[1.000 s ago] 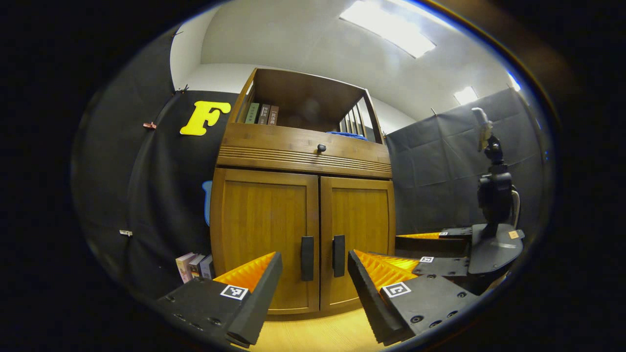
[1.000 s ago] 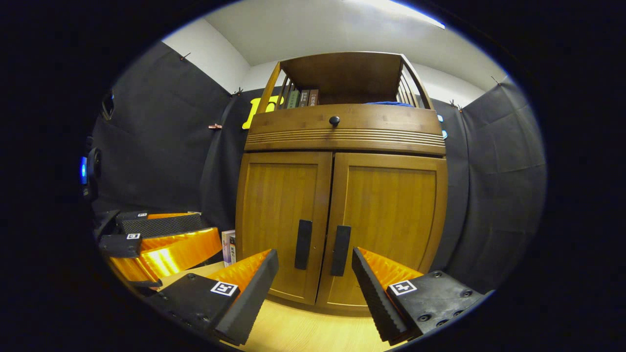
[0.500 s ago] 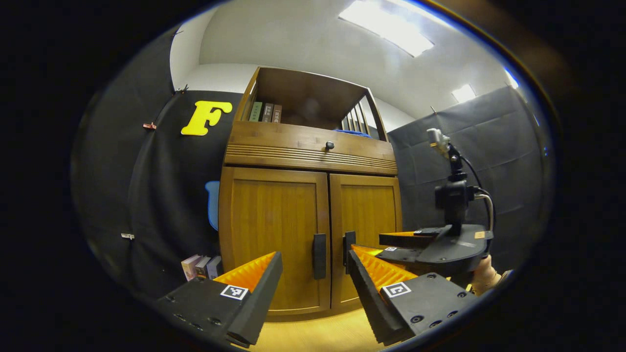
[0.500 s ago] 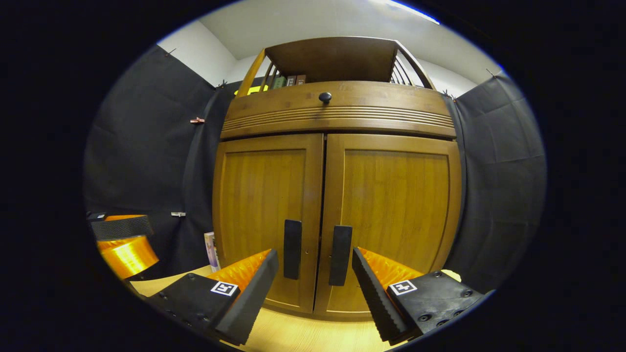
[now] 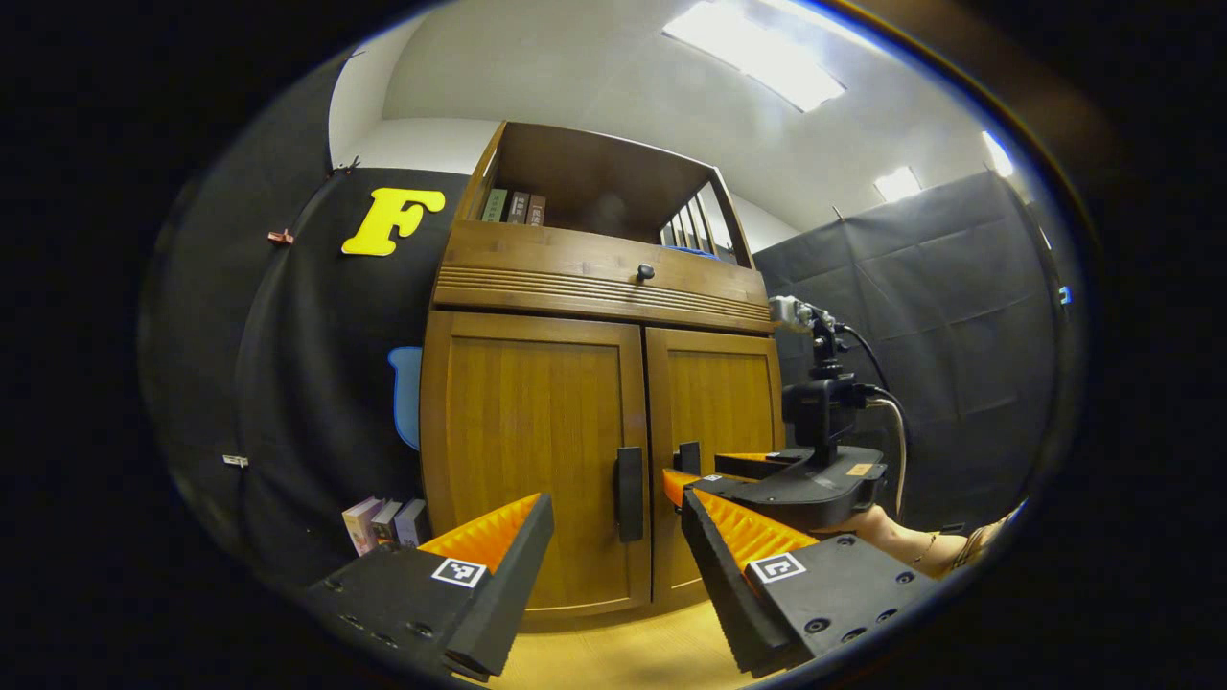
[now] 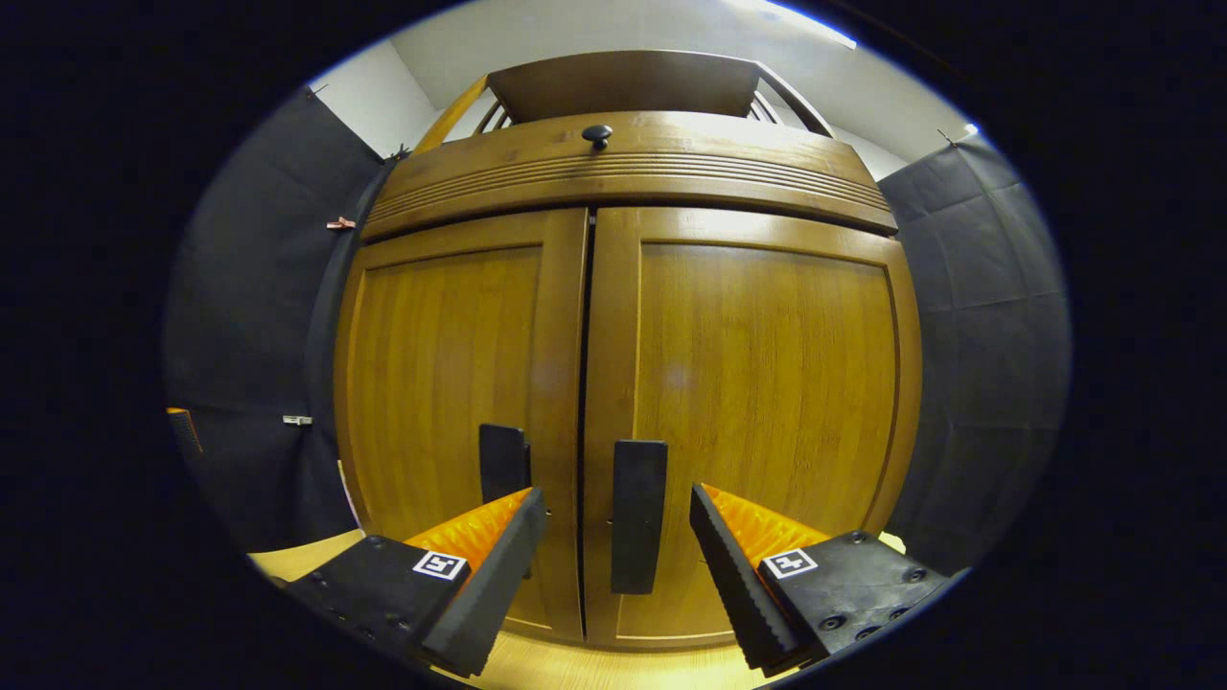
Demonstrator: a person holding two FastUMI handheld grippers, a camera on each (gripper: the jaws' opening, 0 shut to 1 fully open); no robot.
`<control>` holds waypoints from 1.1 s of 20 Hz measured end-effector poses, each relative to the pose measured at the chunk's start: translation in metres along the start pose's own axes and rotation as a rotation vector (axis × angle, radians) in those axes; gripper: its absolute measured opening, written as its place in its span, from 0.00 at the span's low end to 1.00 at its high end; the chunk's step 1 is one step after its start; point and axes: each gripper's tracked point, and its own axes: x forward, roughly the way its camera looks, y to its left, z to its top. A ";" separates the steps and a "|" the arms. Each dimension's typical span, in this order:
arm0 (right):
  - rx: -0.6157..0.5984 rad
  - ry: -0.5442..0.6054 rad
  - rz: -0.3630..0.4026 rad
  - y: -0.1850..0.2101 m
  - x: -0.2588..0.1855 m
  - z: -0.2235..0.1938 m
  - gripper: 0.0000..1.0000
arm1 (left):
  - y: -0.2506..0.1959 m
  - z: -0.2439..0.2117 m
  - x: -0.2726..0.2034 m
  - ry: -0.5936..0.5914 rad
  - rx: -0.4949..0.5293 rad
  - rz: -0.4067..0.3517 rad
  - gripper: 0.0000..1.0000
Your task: Open the right door of the double-door shoe cabinet with the right hand, and open the left door with the left hand.
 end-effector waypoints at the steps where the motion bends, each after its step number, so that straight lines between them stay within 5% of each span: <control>1: -0.002 -0.003 -0.008 -0.002 0.004 -0.002 0.96 | 0.001 0.000 -0.001 -0.004 -0.004 -0.005 0.84; 11: -0.025 0.057 -0.067 -0.016 0.039 -0.036 0.75 | 0.011 -0.009 -0.001 -0.001 -0.031 0.005 0.92; 14: -0.014 0.044 -0.047 -0.013 0.039 -0.034 0.37 | 0.014 -0.012 -0.002 0.015 -0.024 0.018 0.92; 16: -0.032 0.049 -0.040 -0.013 0.038 -0.034 0.37 | 0.014 -0.013 -0.003 0.018 -0.028 0.021 0.92; 18: -0.041 0.064 -0.026 -0.014 0.031 -0.035 0.24 | 0.012 -0.011 -0.005 0.016 -0.028 0.024 0.92; 22: -0.038 0.079 0.016 -0.015 0.007 -0.030 0.28 | 0.002 -0.004 -0.010 0.001 -0.027 0.026 0.92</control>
